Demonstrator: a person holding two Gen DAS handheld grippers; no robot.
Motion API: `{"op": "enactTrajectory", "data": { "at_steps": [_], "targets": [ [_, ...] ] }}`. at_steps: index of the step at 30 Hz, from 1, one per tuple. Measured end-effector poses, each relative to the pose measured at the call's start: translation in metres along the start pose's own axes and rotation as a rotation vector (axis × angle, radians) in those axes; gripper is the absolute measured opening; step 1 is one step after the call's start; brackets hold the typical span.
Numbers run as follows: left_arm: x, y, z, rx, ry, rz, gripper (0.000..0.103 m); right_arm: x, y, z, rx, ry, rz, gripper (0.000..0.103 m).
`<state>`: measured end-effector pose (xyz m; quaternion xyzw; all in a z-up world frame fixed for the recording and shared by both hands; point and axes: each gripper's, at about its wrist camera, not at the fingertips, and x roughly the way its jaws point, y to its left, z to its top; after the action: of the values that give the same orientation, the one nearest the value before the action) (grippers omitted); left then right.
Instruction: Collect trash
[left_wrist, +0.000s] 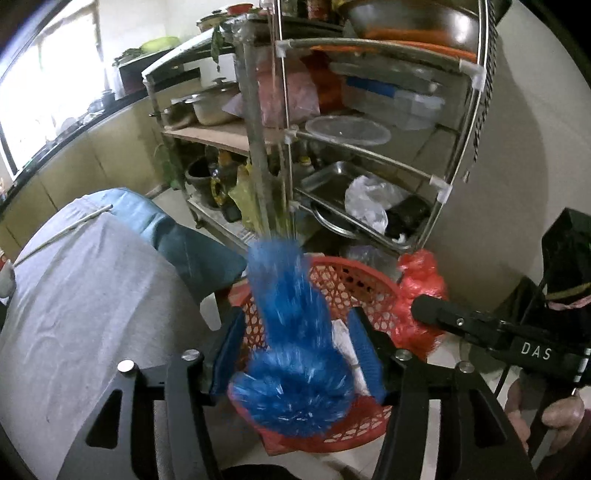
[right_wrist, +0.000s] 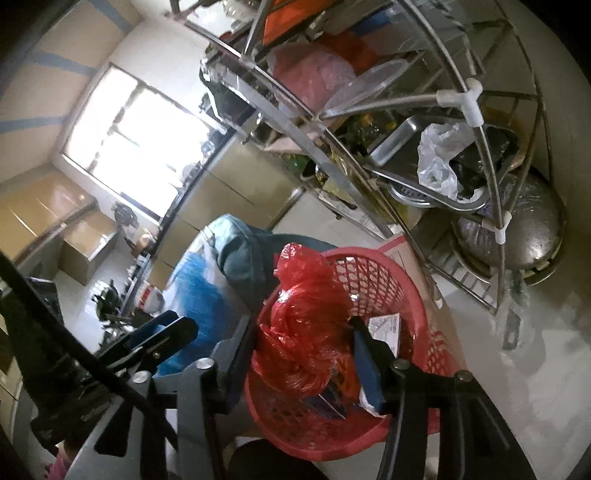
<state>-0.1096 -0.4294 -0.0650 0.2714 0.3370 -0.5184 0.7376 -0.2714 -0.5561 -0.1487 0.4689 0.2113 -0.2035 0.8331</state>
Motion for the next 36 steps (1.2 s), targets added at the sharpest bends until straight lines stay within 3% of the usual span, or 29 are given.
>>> {"op": "enactTrajectory", "data": {
  "at_steps": [5, 14, 23, 26, 36],
  "targets": [
    [-0.003, 0.002, -0.007, 0.036, -0.014, 0.041, 0.067, 0.004, 0.005, -0.004, -0.036, 0.004, -0.047, 0.066],
    [-0.033, 0.017, -0.022, 0.077, -0.051, 0.217, 0.070, 0.003, 0.020, -0.008, -0.034, -0.004, -0.040, 0.066],
    [-0.077, 0.062, -0.050, -0.048, -0.070, 0.312, 0.071, 0.008, 0.073, -0.029, -0.130, 0.024, -0.021, 0.066],
    [-0.090, 0.074, -0.061, -0.081, -0.079, 0.344, 0.080, 0.011, 0.094, -0.040, -0.173, 0.037, -0.021, 0.066],
    [-0.137, 0.132, -0.106, -0.234, -0.110, 0.453, 0.084, 0.031, 0.175, -0.079, -0.350, 0.092, 0.003, 0.066]
  ]
}}
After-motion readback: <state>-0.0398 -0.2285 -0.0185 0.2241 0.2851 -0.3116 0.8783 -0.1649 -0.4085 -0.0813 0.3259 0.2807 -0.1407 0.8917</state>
